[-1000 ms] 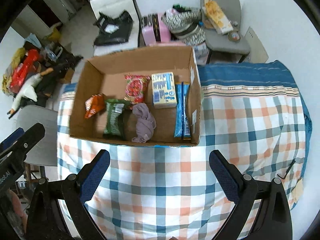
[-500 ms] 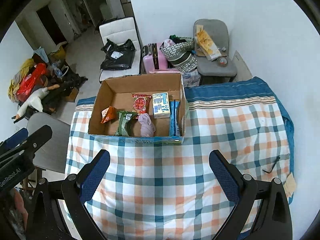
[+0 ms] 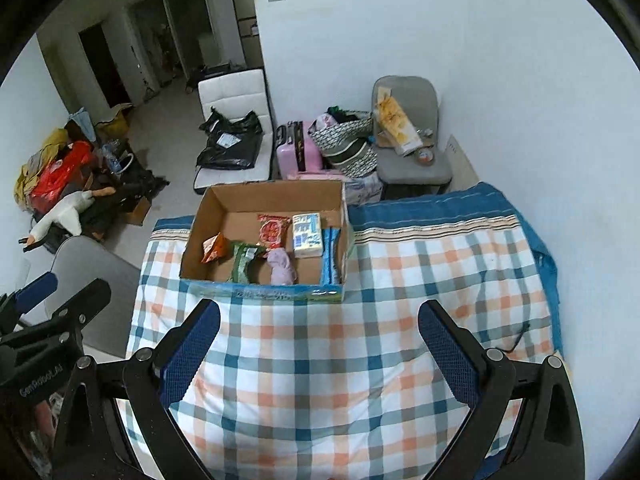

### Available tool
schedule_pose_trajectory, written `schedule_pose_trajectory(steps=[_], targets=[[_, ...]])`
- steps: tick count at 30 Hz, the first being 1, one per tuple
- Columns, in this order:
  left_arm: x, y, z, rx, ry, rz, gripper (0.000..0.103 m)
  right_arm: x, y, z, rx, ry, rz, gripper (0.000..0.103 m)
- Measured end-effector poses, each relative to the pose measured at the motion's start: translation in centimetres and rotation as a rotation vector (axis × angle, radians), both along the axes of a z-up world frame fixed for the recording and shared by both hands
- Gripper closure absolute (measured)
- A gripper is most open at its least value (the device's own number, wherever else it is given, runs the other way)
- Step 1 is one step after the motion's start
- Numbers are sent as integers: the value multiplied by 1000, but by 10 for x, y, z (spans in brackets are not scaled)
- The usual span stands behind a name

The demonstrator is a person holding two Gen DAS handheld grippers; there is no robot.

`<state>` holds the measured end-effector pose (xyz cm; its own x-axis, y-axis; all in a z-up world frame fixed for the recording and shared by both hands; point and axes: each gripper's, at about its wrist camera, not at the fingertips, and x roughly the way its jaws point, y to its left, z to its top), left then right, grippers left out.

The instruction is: Organize soft objects

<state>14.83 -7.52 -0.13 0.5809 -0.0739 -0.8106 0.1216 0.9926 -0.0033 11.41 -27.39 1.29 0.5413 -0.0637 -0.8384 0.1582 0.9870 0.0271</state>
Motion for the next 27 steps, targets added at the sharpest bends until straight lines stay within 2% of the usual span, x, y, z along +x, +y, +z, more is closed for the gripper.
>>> schedule_pose_trajectory(steps=[27], targets=[[-8, 6, 20, 5, -45, 35, 11, 0, 2, 18, -30, -25, 0, 2]])
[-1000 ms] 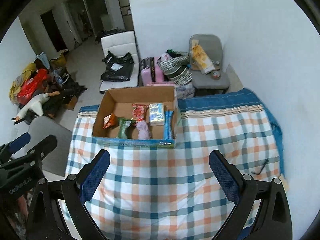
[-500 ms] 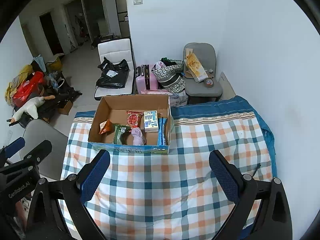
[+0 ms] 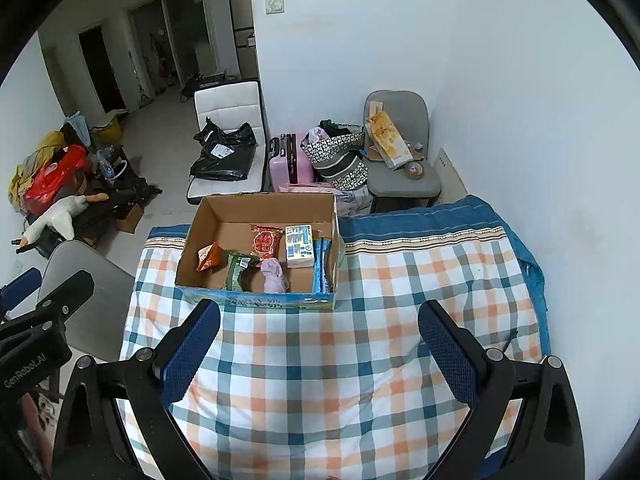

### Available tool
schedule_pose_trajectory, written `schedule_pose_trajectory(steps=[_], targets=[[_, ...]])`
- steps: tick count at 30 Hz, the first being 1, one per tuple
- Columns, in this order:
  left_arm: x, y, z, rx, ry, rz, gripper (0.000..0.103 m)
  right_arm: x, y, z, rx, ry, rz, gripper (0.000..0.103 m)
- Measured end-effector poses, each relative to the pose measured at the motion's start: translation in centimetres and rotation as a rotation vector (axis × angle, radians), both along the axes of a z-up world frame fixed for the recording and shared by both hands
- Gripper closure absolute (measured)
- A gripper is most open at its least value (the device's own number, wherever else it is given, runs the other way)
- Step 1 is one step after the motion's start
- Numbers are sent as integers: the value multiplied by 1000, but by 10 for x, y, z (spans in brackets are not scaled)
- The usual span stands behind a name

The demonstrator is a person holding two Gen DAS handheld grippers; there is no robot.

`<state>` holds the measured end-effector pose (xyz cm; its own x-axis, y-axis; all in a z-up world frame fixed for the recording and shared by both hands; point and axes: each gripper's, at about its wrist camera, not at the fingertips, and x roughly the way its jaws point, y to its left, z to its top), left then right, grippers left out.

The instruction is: Organize soft objects

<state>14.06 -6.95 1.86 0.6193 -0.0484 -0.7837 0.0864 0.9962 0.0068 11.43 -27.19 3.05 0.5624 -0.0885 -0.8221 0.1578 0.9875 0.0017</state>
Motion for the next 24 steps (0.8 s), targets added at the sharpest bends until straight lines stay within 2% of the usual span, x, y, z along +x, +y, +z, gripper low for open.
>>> schedule_pose_trajectory(steps=[6, 24], targets=[[1, 1, 9, -3, -8, -4, 11, 0, 0, 2, 0, -3, -1, 2], [-1, 1, 8, -2, -8, -2, 11, -1, -1, 6, -6, -8, 3, 2]])
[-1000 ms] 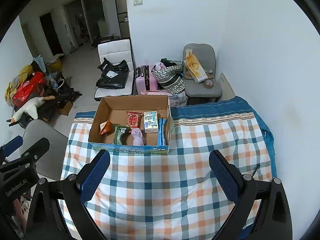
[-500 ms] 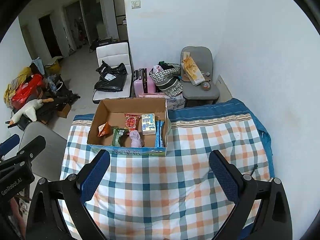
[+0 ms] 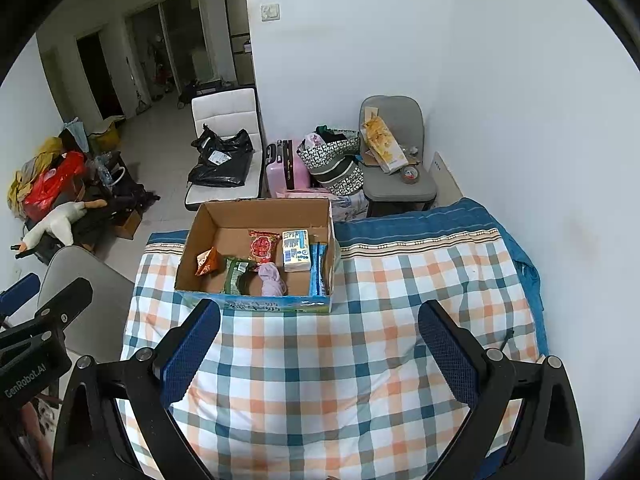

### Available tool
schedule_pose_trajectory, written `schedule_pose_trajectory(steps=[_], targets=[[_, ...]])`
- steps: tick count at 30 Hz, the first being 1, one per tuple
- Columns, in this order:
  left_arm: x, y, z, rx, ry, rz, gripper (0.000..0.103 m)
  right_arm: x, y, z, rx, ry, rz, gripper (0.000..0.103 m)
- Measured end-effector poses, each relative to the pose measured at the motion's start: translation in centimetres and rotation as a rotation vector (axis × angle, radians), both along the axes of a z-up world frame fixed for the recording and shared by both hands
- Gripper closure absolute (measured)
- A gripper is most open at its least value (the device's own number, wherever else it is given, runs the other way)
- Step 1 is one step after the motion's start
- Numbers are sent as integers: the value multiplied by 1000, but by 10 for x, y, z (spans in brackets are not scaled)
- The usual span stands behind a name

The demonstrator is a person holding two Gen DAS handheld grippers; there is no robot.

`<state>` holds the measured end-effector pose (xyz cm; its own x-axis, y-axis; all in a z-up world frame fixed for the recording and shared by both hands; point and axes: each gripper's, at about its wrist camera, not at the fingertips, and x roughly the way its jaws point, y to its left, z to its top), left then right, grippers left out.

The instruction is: Organize soft objects

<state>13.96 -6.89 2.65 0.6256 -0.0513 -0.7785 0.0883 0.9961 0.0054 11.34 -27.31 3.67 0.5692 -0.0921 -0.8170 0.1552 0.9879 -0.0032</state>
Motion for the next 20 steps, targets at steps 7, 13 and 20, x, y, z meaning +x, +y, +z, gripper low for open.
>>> schedule_pose_trajectory(steps=[7, 13, 20], targets=[[0, 0, 0, -2, -2, -1, 11, 0, -2, 2, -4, -3, 2, 2], [-2, 0, -1, -1, -1, 2, 11, -2, -2, 1, -5, -5, 3, 2], [0, -1, 2, 3, -7, 1, 11, 1, -4, 7, -13, -10, -1, 2]])
